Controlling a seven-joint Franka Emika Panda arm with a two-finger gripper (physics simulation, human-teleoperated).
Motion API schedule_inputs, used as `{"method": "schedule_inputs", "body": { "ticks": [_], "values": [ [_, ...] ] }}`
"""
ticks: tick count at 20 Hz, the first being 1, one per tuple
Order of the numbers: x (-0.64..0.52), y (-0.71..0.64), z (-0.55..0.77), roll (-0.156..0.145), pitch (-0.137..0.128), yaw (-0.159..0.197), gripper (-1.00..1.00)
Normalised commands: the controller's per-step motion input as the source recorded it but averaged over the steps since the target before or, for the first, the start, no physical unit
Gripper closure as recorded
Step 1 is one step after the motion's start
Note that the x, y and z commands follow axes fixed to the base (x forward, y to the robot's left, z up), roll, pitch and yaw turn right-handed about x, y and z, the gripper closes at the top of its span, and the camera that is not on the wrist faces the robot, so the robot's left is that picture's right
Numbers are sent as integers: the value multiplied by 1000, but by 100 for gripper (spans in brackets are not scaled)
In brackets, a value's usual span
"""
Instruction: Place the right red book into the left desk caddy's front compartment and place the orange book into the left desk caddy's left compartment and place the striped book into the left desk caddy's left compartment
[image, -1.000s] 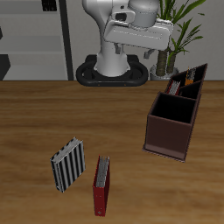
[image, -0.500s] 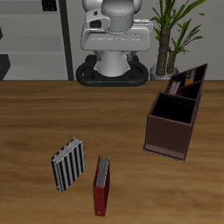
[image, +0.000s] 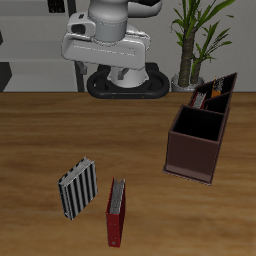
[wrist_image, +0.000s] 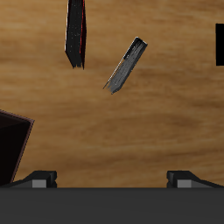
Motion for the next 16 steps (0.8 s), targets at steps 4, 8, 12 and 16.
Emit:
{"method": "schedule_inputs", "body": {
  "ticks": [4,8,12,16],
  "values": [
    [297,-410,168,-123,-36,-55,-100],
    [266,-189,95,-45,-28,-44,-100],
    [307,77,32,4,-11,-10,-100],
    [363,19,-74,-15,10,10,-100]
  ]
}}
